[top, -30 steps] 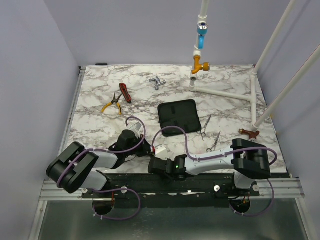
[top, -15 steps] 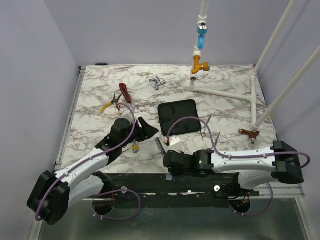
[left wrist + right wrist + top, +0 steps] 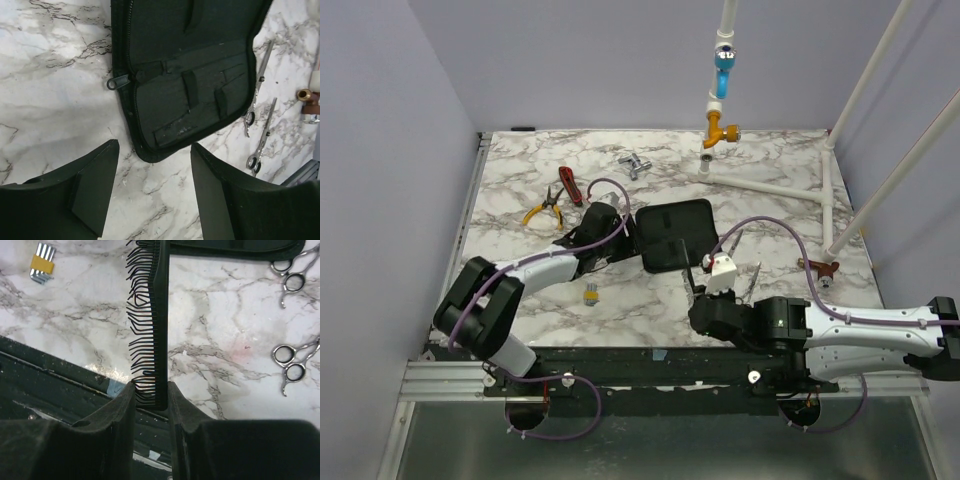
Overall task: Sort the hair-cutting tools
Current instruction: Pick up the comb at the center of the board.
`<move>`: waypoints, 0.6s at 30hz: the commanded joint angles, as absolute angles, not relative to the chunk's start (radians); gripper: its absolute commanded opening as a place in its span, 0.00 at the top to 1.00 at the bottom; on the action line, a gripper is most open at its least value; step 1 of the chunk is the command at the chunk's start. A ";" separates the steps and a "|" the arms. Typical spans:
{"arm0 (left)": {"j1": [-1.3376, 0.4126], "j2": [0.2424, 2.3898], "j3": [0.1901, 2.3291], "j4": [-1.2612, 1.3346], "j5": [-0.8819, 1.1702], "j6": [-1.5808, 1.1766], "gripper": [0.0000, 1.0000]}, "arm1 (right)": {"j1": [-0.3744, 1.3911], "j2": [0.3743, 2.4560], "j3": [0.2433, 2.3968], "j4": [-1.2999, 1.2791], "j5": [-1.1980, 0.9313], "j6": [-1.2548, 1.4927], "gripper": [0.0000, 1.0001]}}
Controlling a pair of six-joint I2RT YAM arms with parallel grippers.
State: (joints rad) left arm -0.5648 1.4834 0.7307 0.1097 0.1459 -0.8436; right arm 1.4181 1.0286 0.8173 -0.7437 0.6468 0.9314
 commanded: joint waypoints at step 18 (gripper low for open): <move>-0.647 1.779 0.994 -0.160 -0.039 -0.667 0.63 | 1.411 1.020 0.836 -0.789 0.766 0.910 0.78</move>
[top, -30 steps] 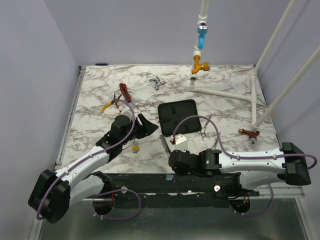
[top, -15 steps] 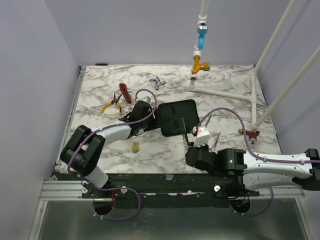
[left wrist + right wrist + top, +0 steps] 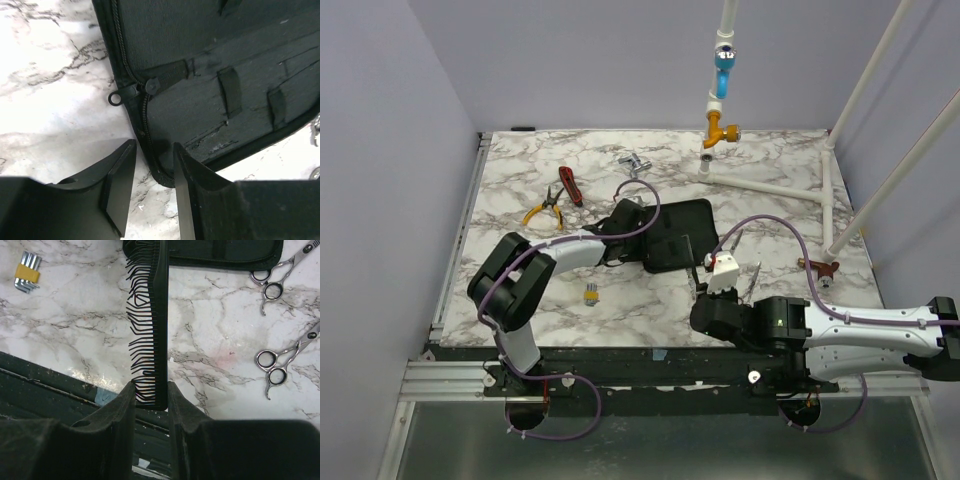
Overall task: Sort the hair-cutting tools
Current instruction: Pick up the comb at the center of the board.
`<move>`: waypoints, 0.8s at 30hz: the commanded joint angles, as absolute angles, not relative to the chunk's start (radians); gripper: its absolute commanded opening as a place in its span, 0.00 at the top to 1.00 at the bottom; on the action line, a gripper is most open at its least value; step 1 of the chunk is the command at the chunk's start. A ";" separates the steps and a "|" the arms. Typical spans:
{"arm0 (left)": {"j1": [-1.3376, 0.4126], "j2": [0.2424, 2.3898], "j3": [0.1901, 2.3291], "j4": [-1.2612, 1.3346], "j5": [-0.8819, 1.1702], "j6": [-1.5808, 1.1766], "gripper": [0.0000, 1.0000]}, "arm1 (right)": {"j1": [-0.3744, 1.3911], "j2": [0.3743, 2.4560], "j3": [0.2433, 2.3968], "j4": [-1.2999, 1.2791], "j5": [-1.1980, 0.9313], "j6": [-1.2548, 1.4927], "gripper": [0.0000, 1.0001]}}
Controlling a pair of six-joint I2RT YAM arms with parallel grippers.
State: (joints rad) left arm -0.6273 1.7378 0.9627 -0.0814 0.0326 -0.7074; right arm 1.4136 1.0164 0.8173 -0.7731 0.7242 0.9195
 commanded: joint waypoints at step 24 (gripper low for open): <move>-0.669 1.439 0.723 -0.376 -0.020 -0.540 1.00 | 1.411 1.188 0.921 -0.748 0.666 0.628 0.79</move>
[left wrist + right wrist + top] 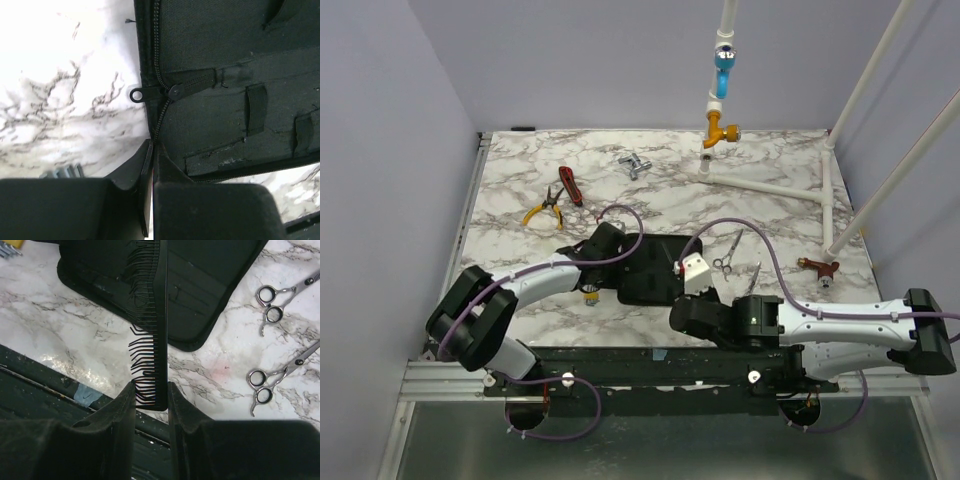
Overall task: Sort the hair-cutting tools
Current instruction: Pick up the comb at the center of the board.
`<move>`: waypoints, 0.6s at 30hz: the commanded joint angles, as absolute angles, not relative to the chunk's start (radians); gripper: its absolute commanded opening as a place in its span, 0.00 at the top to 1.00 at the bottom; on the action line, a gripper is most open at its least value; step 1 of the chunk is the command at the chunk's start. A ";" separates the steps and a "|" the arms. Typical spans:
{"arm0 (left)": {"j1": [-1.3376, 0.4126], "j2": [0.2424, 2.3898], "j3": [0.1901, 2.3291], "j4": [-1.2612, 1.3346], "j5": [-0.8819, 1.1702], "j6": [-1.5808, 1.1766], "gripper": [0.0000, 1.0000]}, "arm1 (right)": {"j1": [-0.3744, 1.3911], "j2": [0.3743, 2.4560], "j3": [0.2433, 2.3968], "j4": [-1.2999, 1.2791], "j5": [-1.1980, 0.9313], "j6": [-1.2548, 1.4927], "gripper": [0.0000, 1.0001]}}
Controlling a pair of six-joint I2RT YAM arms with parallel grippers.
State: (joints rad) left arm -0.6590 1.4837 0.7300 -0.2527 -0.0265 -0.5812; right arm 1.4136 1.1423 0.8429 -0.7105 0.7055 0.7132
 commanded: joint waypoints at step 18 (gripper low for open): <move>-0.667 1.369 0.778 -0.543 -0.238 -0.564 1.00 | 1.322 1.314 0.914 -0.670 0.573 0.655 0.82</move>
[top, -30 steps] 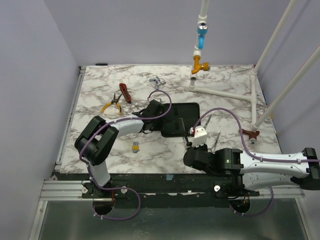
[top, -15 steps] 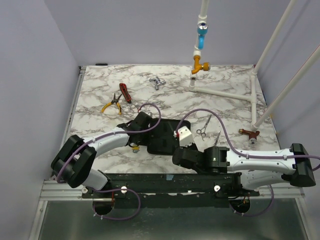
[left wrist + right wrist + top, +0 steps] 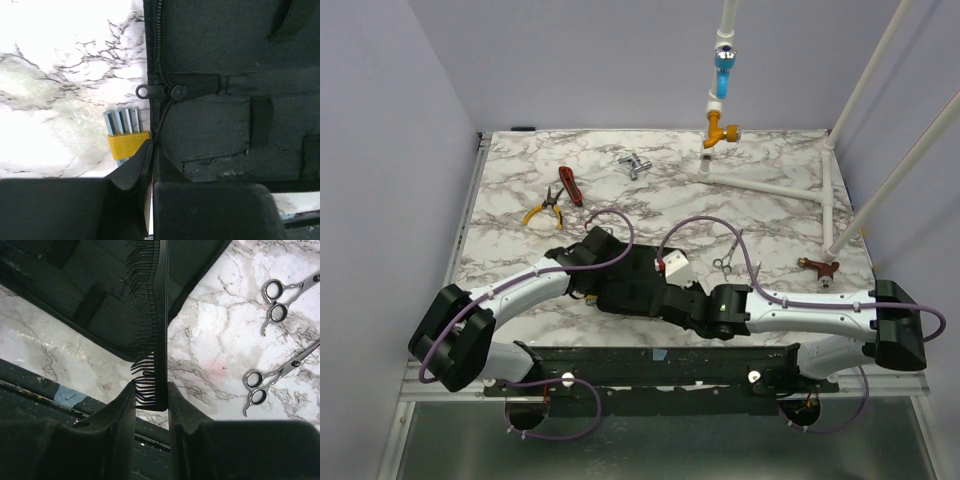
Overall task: Sort the hair-cutting tools
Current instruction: Pick up the comb at the center of the board.
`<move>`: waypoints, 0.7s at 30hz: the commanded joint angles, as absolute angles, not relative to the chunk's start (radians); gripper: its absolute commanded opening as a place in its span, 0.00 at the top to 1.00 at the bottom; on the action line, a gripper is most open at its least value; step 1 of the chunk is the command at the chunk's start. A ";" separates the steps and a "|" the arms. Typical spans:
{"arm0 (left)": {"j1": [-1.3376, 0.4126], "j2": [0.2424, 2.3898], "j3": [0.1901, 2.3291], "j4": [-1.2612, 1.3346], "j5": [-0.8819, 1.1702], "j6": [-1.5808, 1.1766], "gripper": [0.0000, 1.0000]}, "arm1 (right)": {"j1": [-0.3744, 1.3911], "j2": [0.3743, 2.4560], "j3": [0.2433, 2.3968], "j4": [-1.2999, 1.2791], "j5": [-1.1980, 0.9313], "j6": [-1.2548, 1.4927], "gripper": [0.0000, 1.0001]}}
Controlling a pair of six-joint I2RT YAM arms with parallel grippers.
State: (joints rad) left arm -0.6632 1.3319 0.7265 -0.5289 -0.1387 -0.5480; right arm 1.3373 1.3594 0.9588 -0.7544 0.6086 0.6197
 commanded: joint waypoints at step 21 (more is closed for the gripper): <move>-0.675 1.411 1.022 -0.507 -0.360 -0.563 0.03 | 1.301 1.098 0.756 -0.571 0.607 0.759 0.80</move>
